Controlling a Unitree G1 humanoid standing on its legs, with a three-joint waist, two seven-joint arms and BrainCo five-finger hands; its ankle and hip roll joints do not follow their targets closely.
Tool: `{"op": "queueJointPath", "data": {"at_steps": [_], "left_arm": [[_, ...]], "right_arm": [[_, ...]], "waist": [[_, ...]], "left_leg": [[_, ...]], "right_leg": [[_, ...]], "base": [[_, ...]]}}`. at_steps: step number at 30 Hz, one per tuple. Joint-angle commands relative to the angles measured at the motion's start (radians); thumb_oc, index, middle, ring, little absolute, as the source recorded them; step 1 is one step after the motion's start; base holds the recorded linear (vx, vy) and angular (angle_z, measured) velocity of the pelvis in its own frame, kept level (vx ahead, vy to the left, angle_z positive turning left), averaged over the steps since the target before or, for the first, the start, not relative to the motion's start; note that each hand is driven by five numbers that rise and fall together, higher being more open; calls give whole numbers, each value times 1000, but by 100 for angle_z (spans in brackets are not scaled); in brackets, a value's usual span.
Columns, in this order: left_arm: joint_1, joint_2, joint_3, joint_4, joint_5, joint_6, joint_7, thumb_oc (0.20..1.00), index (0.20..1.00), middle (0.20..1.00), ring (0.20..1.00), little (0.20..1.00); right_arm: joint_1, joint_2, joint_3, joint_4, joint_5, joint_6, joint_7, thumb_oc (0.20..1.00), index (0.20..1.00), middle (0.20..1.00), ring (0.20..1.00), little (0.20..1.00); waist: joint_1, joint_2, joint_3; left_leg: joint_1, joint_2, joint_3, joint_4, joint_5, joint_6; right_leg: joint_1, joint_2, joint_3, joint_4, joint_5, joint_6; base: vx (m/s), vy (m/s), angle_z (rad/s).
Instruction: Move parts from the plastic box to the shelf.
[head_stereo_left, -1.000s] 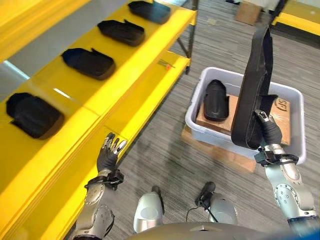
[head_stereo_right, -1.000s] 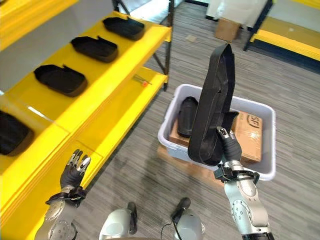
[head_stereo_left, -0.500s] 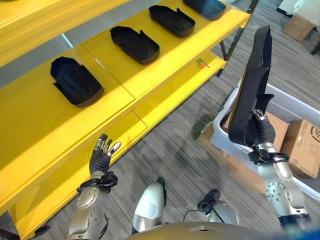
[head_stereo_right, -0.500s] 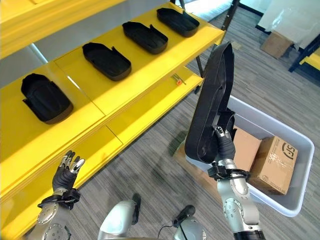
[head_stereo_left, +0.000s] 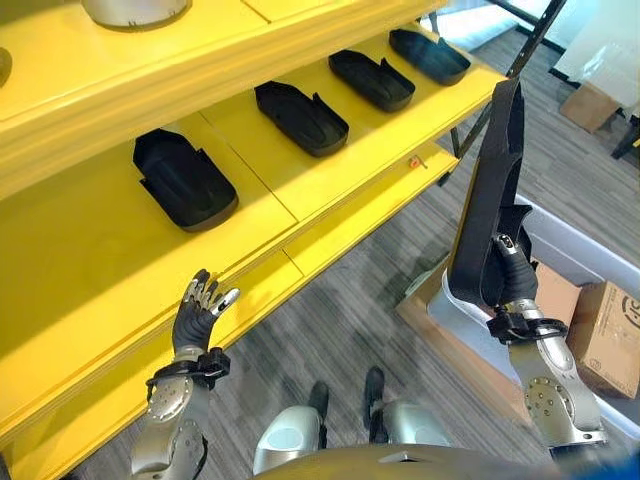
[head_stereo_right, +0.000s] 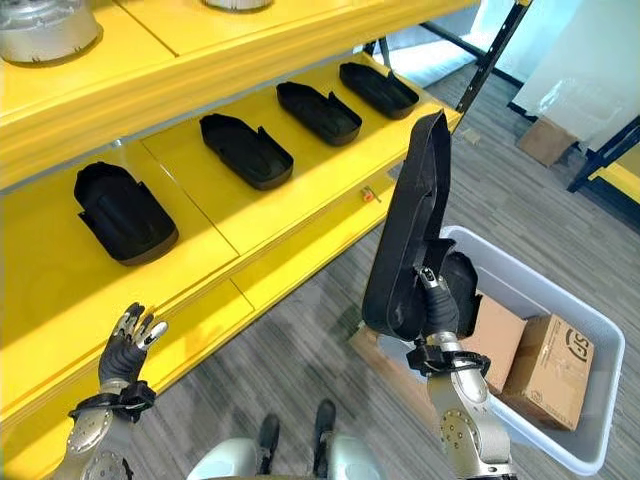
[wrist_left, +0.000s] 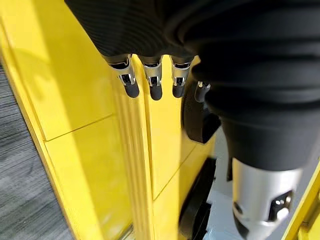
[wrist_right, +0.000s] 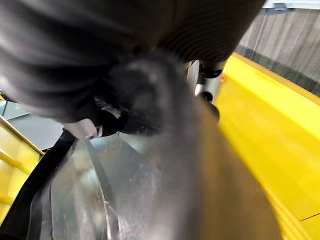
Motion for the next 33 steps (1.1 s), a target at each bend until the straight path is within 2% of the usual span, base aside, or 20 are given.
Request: {"op": "queueJointPath", "data": {"at_steps": [1,5,7,9,11,12,13,15,16,18,21,22,24,25,27,28,33], "left_arm": [[46,25,45,-82,22,-47,-6,1000,1000,1000,1000,1000],[57,25,37,-81,17,-42,-13,1000,1000,1000,1000,1000],[39,22,25,-72,17,-39,-4,1000,1000,1000,1000,1000],[19,24,25,-69,16,-40,4,1000,1000,1000,1000,1000],[21,24,30,-67,18,-42,5,1000,1000,1000,1000,1000],[26,21,32,-71,18,-43,4,1000,1000,1000,1000,1000],[25,19,35,-74,13,-42,9,1000,1000,1000,1000,1000],[20,18,35,-76,2,-40,16,1000,1000,1000,1000,1000],[17,21,33,-75,-1,-40,15,1000,1000,1000,1000,1000],[4,30,24,-79,-8,-43,19,1000,1000,1000,1000,1000],[-18,41,9,-66,-4,-42,20,1000,1000,1000,1000,1000],[-26,42,2,-60,-7,-41,13,1000,1000,1000,1000,1000],[-16,46,1,-66,-1,-42,-4,1000,1000,1000,1000,1000],[-16,46,1,-67,-1,-42,-4,1000,1000,1000,1000,1000],[-6,50,13,-71,-6,-45,-13,1000,1000,1000,1000,1000],[-12,67,14,-70,-5,-48,-13,1000,1000,1000,1000,1000],[-33,105,18,-58,12,-55,-10,1000,1000,1000,1000,1000]], "right_arm": [[-57,-5,-40,-39,18,-71,17,200,200,200,200,200],[-42,-13,-49,-38,27,-67,18,200,200,200,200,200],[-33,-23,-73,-40,25,-76,6,200,200,200,200,200],[-33,-27,-95,-40,26,-90,-5,200,200,200,200,200],[-30,-31,-105,-35,25,-92,-9,200,200,200,200,200],[-20,-31,-109,-36,30,-90,-8,200,200,200,200,200],[-13,-31,-111,-34,33,-89,-9,200,200,200,200,200],[-7,-36,-122,-30,41,-91,-19,200,200,200,200,200],[-8,-41,-125,-26,45,-94,-23,200,200,200,200,200],[-20,-55,-130,-23,47,-102,-38,200,200,200,200,200],[-11,-52,-147,-24,50,-116,-55,200,200,200,200,200],[-3,-46,-155,-30,46,-116,-59,200,200,200,200,200],[0,-24,-150,-33,50,-115,-54,200,200,200,200,200],[1,-24,-150,-33,50,-115,-54,200,200,200,200,200],[9,-9,-152,-38,50,-109,-50,200,200,200,200,200],[17,5,-155,-44,52,-108,-49,200,200,200,200,200],[39,26,-152,-62,33,-93,-28,200,200,200,200,200]], "waist": [[9,20,-60],[8,19,-57],[6,19,-29],[-9,9,-13],[-17,7,-10],[-24,9,-18],[-34,16,-19],[-56,36,-30],[-61,47,-31],[-68,60,-25],[-71,72,-19],[-74,81,-14],[-66,102,-20],[-66,102,-20],[-57,108,-17],[-44,102,-12],[-34,72,2]], "left_leg": [[24,41,41,-115,61,-29],[5,33,27,-67,46,-35],[-44,21,15,34,21,-51],[-56,70,66,93,-21,-56],[-32,163,77,101,-27,-69],[-22,198,68,85,-2,-77],[-4,261,69,71,35,-89],[11,389,86,4,153,-118],[15,427,88,-35,205,-133],[7,502,113,-120,321,-170],[-15,563,179,-168,410,-232],[-13,568,225,-174,405,-237],[-3,577,221,-177,385,-267],[-3,577,220,-177,385,-267],[-3,540,214,-177,304,-254],[-25,506,200,-145,265,-248],[-120,415,137,28,141,-234]], "right_leg": [[31,12,-37,51,-107,86],[46,5,-50,47,-119,77],[33,-18,-79,75,-129,66],[13,-58,-113,105,-132,65],[1,-84,-123,129,-153,62],[-8,-94,-131,140,-159,61],[-18,-106,-139,170,-173,62],[-59,-141,-159,220,-184,71],[-75,-155,-166,248,-193,74],[-127,-221,-174,354,-222,94],[-127,-294,-179,443,-262,121],[-136,-317,-197,481,-261,121],[-140,-330,-197,494,-249,136],[-140,-330,-197,494,-249,136],[-119,-360,-205,474,-221,160],[-82,-381,-211,436,-195,174],[45,-435,-250,287,-96,214]], "base": [[23,-45,0],[-35,-31,7],[-142,9,39],[-162,78,53],[-84,106,56],[-35,125,93],[-43,174,78],[-62,262,48],[-70,305,61],[-36,353,64],[31,338,76],[-9,304,60],[19,268,49],[27,243,36],[48,290,34],[86,331,35],[76,217,44]]}}
